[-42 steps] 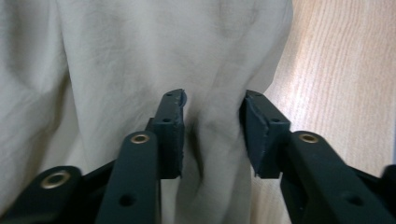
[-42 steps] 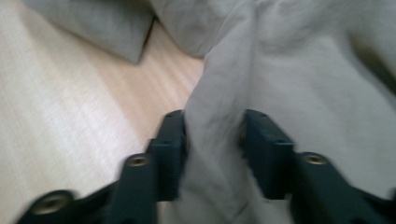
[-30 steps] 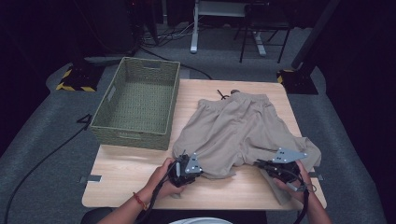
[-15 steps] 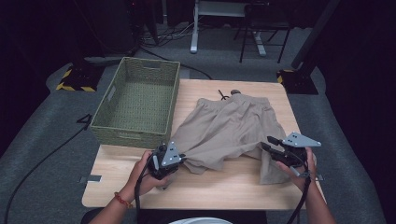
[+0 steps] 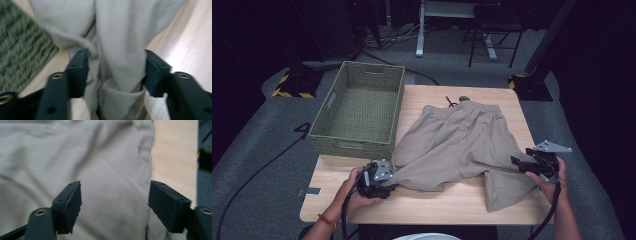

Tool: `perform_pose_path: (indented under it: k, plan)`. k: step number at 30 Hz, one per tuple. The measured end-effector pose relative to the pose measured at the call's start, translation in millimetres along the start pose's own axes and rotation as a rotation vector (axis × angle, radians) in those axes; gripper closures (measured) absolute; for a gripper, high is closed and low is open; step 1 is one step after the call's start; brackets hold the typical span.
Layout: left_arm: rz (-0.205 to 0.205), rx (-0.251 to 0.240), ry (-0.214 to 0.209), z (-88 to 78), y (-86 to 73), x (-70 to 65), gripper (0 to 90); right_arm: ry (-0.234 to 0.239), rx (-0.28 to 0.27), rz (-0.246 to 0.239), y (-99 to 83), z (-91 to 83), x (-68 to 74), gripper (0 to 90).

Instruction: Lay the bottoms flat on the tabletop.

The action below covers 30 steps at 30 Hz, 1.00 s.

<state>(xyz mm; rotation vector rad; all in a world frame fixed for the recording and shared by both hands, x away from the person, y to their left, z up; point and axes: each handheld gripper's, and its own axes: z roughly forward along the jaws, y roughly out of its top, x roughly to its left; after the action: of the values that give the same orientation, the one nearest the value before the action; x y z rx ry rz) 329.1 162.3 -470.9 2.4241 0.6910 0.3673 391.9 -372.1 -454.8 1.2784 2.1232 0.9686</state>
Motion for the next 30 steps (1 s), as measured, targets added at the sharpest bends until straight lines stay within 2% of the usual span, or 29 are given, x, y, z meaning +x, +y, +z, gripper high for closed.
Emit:
perform_pose_path:
  k: [3,4,5,6,8,10,13,17,21,22,23,24,25,26,27,28,29,30]
  plan:
    - [-0.001,0.005,-0.017,4.3,-3.2,0.4,35.0,0.008,0.052,0.035,-3.1,21.2,-9.1,22.8]
    - [-0.004,0.014,-0.025,6.0,-4.1,0.2,35.0,0.008,0.052,0.035,-3.1,21.2,-9.1,22.8]
    - [-0.003,0.029,-0.032,10.0,-5.3,-0.1,31.3,0.039,0.069,0.063,-3.4,34.8,-12.5,20.7]
    - [-0.005,0.032,-0.018,11.5,-5.6,-0.4,30.2,0.046,0.075,0.066,-2.9,38.2,-12.8,20.6]
    - [-0.018,0.042,-0.021,14.8,-5.6,0.5,31.0,0.052,0.092,0.06,-0.1,45.8,-13.5,18.7]
    - [-0.026,0.029,-0.036,16.9,-4.8,-0.2,31.1,0.069,0.082,0.069,3.4,50.7,-14.1,18.7]
    - [-0.032,0.017,-0.062,19.5,-3.7,-0.7,31.0,0.043,0.117,0.059,7.8,62.1,-16.5,16.3]
    - [-0.056,-0.009,-0.091,23.1,-4.8,0.8,30.6,0.047,0.136,0.07,9.5,74.6,-19.1,15.9]
    - [-0.04,-0.039,-0.099,26.4,-3.2,-4.9,30.7,0.013,0.154,0.038,15.9,82.6,-17.1,17.9]
    - [-0.033,-0.044,-0.106,27.0,-2.3,-6.7,32.1,0.016,0.162,0.031,18.2,83.1,-16.8,26.0]
    - [-0.025,-0.047,-0.107,27.5,-1.3,-8.7,34.5,0.022,0.152,0.029,20.0,82.5,-16.4,41.0]
    - [-0.025,-0.047,-0.107,27.5,-1.3,-8.7,36.1,0.022,0.152,0.029,20.0,82.5,-16.4,41.0]
    - [-0.021,-0.047,-0.111,28.1,0.3,-11.3,36.1,0.024,0.146,0.028,21.5,82.2,-15.7,48.7]
    - [-0.012,-0.05,-0.119,29.3,2.5,-12.8,39.0,0.041,0.15,0.002,24.8,83.0,-12.1,66.6]
    - [-0.012,-0.05,-0.119,29.3,2.5,-12.8,39.5,0.041,0.15,0.002,24.8,83.0,-12.1,66.6]
    - [-0.013,-0.048,-0.122,30.3,4.2,-13.3,39.5,0.041,0.155,-0.002,25.9,83.3,-11.2,71.7]
    - [-0.005,-0.05,-0.126,31.8,6.5,-13.6,41.6,0.05,0.164,-0.013,28.5,84.6,-9.0,81.8]
    - [-0.005,-0.05,-0.126,31.8,6.5,-13.6,42.3,0.05,0.164,-0.013,28.5,84.6,-9.0,81.8]
